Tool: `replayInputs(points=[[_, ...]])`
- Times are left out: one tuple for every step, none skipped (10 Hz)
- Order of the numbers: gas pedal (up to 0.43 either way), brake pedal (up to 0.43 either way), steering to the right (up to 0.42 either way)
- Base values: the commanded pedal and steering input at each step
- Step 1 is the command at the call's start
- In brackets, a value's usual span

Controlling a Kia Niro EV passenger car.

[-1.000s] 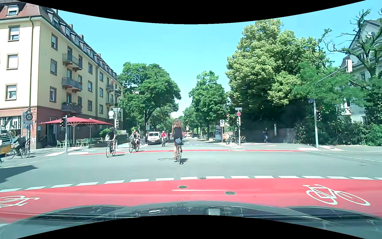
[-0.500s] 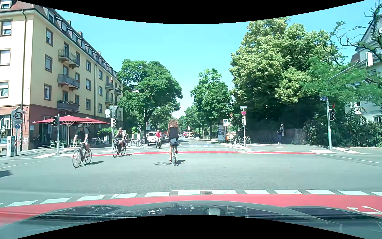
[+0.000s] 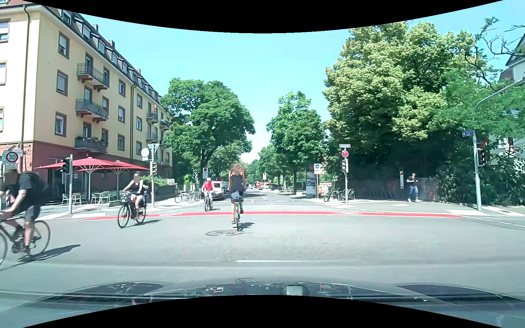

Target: Follow the waypoints while adhering to traffic rules and regulations

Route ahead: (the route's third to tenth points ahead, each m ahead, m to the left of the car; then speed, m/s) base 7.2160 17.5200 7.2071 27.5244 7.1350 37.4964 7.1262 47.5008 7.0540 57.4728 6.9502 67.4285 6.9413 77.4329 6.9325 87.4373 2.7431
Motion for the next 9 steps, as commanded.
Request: replayInputs(points=[[0.000, 0.128, -0.062], [0.000, 0.152, -0.063], [0.000, 0.159, -0.064], [0.000, 0.171, -0.065], [0.000, 0.177, -0.068], [0.000, 0.183, -0.072], [0.000, 0.177, -0.077], [0.000, 0.177, -0.085], [0.000, 0.171, -0.096]])
